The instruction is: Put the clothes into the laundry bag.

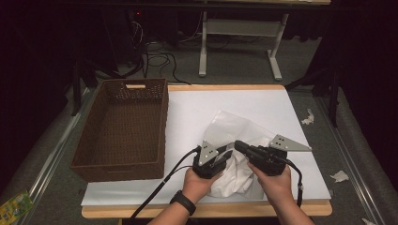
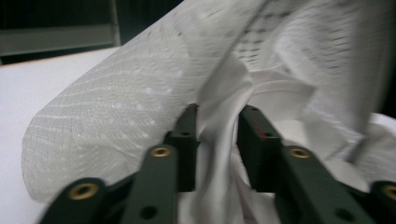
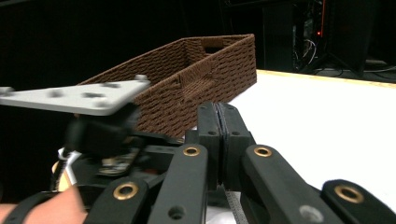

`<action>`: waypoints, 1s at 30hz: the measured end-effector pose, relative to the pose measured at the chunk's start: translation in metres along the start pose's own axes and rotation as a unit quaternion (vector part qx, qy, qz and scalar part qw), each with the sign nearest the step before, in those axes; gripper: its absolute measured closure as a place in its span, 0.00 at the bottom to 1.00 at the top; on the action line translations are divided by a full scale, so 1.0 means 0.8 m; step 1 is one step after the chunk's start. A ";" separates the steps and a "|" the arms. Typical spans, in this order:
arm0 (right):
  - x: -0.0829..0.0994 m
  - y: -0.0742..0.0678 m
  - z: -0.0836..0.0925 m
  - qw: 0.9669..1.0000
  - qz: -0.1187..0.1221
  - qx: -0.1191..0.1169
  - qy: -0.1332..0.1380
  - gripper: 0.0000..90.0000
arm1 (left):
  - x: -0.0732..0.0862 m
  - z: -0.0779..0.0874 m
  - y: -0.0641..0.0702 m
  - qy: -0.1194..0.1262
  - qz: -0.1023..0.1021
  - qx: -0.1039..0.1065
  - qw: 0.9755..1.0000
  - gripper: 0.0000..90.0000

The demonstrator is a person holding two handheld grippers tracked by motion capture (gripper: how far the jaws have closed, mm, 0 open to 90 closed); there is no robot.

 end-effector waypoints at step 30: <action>0.006 -0.002 -0.004 1.000 0.001 0.004 -0.007 1.00 | 0.050 0.030 -0.008 -0.031 0.041 -0.025 0.998 0.90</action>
Point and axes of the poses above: each handheld gripper's, and its own axes: z roughly backward along the jaws, x roughly out of its underside, y roughly to its right, the point moved 9 cm from there along -z, roughly forward along the jaws, and after that the axes turned 2 degrees about z, right-handed, at the moved point
